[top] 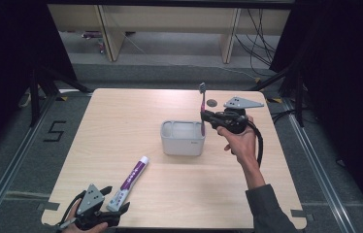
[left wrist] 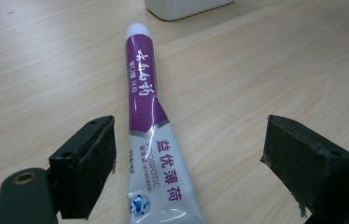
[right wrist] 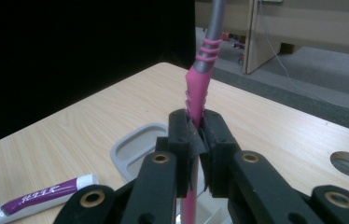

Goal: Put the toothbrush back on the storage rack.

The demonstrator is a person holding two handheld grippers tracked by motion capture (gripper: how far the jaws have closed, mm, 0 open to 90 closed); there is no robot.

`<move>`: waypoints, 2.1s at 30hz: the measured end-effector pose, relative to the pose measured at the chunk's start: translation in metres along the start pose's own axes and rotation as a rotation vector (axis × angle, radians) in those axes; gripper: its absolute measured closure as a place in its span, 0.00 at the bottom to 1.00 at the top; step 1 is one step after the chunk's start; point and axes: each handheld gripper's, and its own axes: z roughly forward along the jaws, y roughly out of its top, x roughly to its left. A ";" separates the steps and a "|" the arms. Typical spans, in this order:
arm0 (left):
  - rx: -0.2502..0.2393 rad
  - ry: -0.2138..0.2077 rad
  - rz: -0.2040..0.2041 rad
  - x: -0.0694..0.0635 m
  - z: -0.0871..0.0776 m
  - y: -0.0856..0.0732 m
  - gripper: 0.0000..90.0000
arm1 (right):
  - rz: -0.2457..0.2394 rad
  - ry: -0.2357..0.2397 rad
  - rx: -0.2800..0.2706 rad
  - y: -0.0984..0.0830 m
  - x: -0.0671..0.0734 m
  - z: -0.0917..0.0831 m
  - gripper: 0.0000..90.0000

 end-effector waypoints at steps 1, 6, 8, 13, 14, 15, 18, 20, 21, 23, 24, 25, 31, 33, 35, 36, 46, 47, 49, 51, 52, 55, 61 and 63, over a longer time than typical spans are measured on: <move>0.001 0.000 0.001 0.000 0.000 0.000 0.18 | -0.015 -0.003 0.003 0.001 -0.001 0.002 0.93; 0.002 0.000 0.002 0.000 0.000 0.000 0.18 | -0.012 -0.006 -0.013 0.002 -0.005 0.009 0.93; 0.002 -0.001 0.001 0.000 0.000 0.000 0.18 | -0.004 -0.004 -0.021 0.002 -0.007 0.013 0.93; 0.003 -0.001 0.002 0.000 0.000 0.000 0.18 | 0.046 -0.017 -0.014 0.000 -0.011 0.018 0.93; 0.002 -0.001 0.001 0.000 0.000 0.000 0.18 | 0.036 -0.028 -0.022 -0.001 -0.013 0.020 0.93; 0.002 -0.001 0.001 0.000 0.000 0.000 0.18 | 0.036 -0.028 -0.022 -0.001 -0.013 0.020 0.93; 0.003 -0.001 0.002 0.000 0.000 0.000 0.18 | 0.023 -0.032 -0.018 -0.005 -0.018 0.026 0.93; 0.002 -0.002 0.002 0.000 0.000 0.000 0.18 | 0.033 -0.040 -0.013 -0.007 -0.019 0.028 0.93; 0.002 -0.002 0.002 0.000 0.000 0.000 0.18 | 0.033 -0.040 -0.013 -0.007 -0.019 0.028 0.93; -0.001 -0.009 0.002 0.000 0.001 0.000 0.18 | 0.040 -0.043 -0.006 -0.010 -0.019 0.030 0.93; -0.002 -0.009 0.001 0.000 0.001 0.000 0.18 | 0.031 -0.049 -0.005 -0.012 -0.020 0.032 0.93; -0.002 -0.009 0.001 0.000 0.001 0.000 0.18 | 0.031 -0.049 -0.005 -0.012 -0.020 0.032 0.93; -0.003 -0.010 0.000 -0.001 0.001 0.000 0.18 | 0.064 -0.046 0.007 -0.023 -0.023 0.040 0.93; -0.010 -0.012 -0.005 -0.001 0.002 -0.001 0.18 | 0.054 -0.051 0.008 -0.025 -0.023 0.042 0.93; -0.010 -0.012 -0.005 -0.001 0.002 -0.001 0.18 | 0.058 -0.055 0.012 -0.027 -0.024 0.044 0.93; -0.010 -0.012 -0.005 -0.001 0.002 -0.001 0.18 | 0.053 -0.048 0.005 -0.028 -0.025 0.045 0.93; -0.005 -0.012 -0.003 -0.001 0.001 -0.001 0.18 | 0.055 -0.079 0.027 -0.039 -0.028 0.051 0.93; -0.005 -0.012 -0.003 -0.001 0.001 -0.001 0.18 | 0.055 -0.079 0.027 -0.039 -0.028 0.051 0.93; -0.004 -0.012 -0.002 -0.001 0.002 -0.001 0.18 | 0.076 -0.064 0.030 -0.042 -0.027 0.054 0.93; -0.004 -0.013 -0.003 -0.001 0.002 -0.001 0.18 | 0.082 -0.067 0.034 -0.042 -0.026 0.054 0.92; -0.001 -0.012 0.001 -0.001 0.001 -0.001 0.18 | 0.072 -0.072 0.028 -0.043 -0.027 0.056 0.92; -0.004 -0.013 -0.003 -0.001 0.002 -0.001 0.18 | 0.076 -0.076 0.038 -0.044 -0.026 0.056 0.92; 0.001 -0.013 0.004 -0.001 0.001 -0.001 0.18 | 0.057 -0.083 0.037 -0.047 -0.029 0.058 0.92; 0.001 -0.013 0.003 -0.001 0.001 -0.001 0.18 | 0.070 -0.091 0.043 -0.047 -0.028 0.058 0.91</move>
